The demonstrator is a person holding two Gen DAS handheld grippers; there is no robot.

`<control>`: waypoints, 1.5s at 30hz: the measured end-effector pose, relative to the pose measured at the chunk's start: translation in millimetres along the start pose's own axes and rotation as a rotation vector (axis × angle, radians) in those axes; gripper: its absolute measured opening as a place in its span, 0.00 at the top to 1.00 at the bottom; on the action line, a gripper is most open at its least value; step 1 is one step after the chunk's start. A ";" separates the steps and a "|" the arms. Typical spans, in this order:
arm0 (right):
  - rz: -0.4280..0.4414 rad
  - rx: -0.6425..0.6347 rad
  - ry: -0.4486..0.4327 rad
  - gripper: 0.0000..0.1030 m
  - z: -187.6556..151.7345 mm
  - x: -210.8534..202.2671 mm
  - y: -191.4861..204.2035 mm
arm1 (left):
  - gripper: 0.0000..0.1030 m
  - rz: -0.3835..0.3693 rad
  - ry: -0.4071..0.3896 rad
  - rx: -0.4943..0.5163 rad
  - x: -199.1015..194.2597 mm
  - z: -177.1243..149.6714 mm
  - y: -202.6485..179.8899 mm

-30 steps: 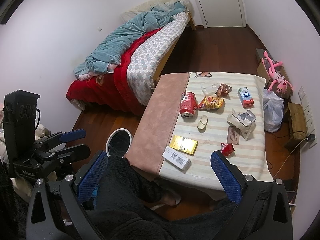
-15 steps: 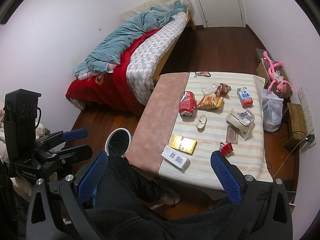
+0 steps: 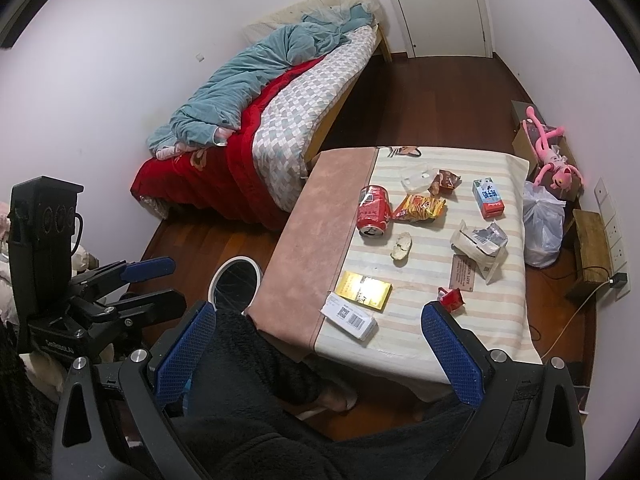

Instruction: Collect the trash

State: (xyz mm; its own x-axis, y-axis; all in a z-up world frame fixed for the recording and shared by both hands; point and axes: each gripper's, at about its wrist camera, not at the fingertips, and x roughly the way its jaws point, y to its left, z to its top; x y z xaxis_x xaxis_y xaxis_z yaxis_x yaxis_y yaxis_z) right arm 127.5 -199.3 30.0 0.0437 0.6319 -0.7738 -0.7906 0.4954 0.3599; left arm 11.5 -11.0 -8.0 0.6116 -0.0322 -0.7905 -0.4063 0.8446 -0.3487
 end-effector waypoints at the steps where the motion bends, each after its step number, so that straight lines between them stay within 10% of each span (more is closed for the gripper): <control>1: 0.000 0.001 0.000 0.00 0.1 -0.3 -0.4 | 0.00 -0.001 0.000 0.000 0.1 0.4 0.2; 28: -0.004 0.000 0.000 0.00 0.1 -0.7 -2.0 | 0.00 0.020 0.006 -0.009 4.7 2.8 3.7; 36: -0.114 0.216 -0.014 0.00 -15.7 36.2 -64.5 | 0.00 0.327 0.083 -0.091 107.1 -9.0 39.7; 41: -0.224 0.387 0.013 0.24 -40.0 99.9 -135.0 | 0.00 0.347 0.248 -0.284 197.6 -32.1 75.5; 45: -0.271 0.475 0.069 0.25 -53.5 148.3 -174.9 | 0.02 0.293 0.361 -0.489 250.6 -52.9 94.3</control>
State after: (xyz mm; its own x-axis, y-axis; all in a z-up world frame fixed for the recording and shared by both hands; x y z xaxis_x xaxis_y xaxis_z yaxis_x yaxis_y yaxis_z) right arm 239.6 -224.1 -175.6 0.1547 0.4119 -0.8980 -0.3938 0.8593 0.3263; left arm 90.5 32.3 -265.6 0.1983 -0.0868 -0.9763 -0.8334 0.5093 -0.2146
